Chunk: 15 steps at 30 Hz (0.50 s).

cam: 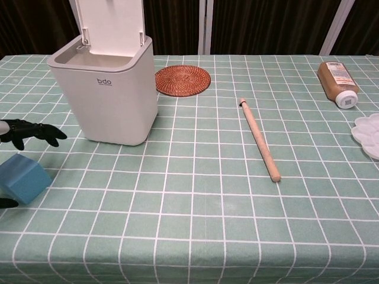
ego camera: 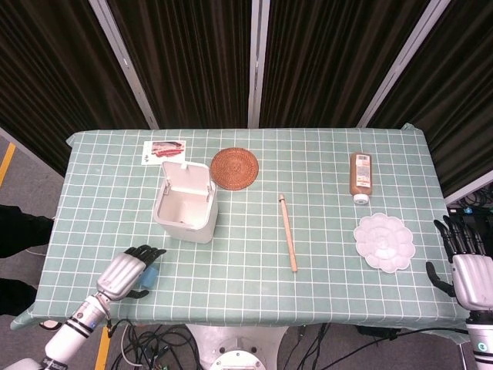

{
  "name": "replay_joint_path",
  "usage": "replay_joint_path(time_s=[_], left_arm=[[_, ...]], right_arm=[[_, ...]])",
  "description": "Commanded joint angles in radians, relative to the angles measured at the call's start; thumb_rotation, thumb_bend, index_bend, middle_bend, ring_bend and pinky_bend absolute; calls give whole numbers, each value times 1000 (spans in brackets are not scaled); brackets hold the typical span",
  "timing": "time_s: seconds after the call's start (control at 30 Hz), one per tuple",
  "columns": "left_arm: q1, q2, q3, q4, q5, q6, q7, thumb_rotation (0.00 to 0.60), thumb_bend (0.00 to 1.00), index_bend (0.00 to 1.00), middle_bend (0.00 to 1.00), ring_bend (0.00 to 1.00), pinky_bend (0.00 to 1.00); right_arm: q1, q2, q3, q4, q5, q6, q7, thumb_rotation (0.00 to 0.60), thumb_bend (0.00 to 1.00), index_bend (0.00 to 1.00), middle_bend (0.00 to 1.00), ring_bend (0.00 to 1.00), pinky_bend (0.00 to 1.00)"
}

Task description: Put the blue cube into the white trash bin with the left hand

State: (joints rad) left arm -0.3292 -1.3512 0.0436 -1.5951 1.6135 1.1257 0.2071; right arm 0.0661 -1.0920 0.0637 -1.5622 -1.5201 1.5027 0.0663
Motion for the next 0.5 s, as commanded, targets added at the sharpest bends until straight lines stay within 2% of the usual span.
replay_joint_path(time_s=[0.03, 0.17, 0.5], left_arm=[[-2, -7, 0, 11, -3, 5, 1, 600, 50, 236, 290, 249, 407], [-2, -23, 4, 37, 6, 23, -4, 600, 75, 314, 360, 313, 499], [-3, -71, 10, 112, 31, 69, -36, 600, 176, 491, 525, 467, 637]], right_arm=[[1, -1, 0, 0, 0, -2, 0, 600, 324, 0, 0, 0, 0], [2, -1, 0, -1, -2, -3, -1, 600, 325, 0, 0, 0, 0], [1, 3, -2, -7, -4, -2, -3, 600, 325, 0, 0, 0, 0]])
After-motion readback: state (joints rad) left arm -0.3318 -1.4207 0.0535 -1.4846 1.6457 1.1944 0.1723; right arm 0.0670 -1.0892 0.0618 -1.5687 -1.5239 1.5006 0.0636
